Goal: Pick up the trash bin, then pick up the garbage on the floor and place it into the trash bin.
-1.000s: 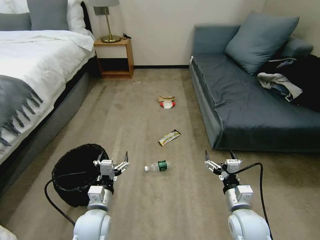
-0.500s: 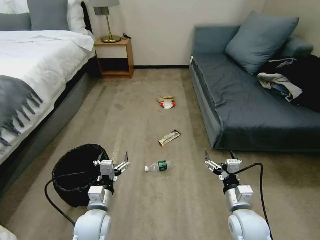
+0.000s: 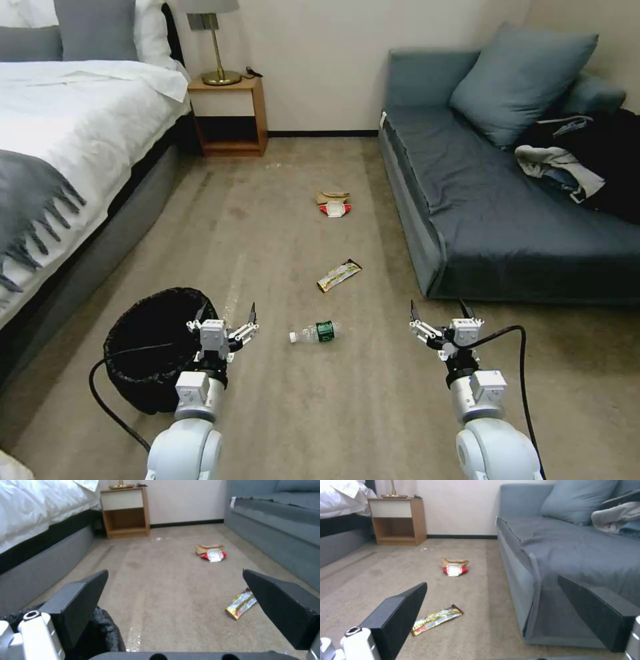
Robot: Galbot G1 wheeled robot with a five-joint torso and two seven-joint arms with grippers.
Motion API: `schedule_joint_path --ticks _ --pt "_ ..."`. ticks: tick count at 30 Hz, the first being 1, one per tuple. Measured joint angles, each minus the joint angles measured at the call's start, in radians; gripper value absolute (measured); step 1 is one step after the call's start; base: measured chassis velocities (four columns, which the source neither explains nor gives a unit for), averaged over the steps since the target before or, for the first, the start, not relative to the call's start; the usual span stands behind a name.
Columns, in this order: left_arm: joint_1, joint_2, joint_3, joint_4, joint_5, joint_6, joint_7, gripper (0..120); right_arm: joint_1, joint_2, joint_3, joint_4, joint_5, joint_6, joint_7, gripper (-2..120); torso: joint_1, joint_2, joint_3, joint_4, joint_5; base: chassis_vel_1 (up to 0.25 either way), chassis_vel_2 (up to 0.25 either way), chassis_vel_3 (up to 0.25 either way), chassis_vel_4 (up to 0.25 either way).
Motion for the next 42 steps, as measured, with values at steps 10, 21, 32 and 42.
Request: schedule_joint_path --ticks 10,21,32,42 --pt "0.0 0.0 0.0 0.0 0.0 0.0 0.0 100 0.0 0.0 0.0 0.0 0.0 0.0 0.0 100 0.0 0.0 0.0 0.0 0.0 0.0 0.0 0.0 0.0" --pt "0.0 0.0 0.0 0.0 0.0 0.0 0.0 100 0.0 0.0 0.0 0.0 0.0 0.0 0.0 100 0.0 0.0 0.0 0.0 0.0 0.0 0.0 0.0 0.0" --pt "0.0 0.0 -0.001 0.0 0.0 0.0 0.0 100 -0.001 0.0 -0.001 0.0 0.0 0.003 0.0 100 0.0 0.0 0.0 0.0 0.0 0.0 0.0 0.0 0.0" --pt "0.036 -0.033 -0.263 -0.015 -0.258 -0.223 -0.098 100 -0.062 -0.007 -0.06 -0.02 0.022 0.191 0.052 100 0.0 0.0 0.0 0.0002 0.0002 0.0 0.0 0.0 0.0"
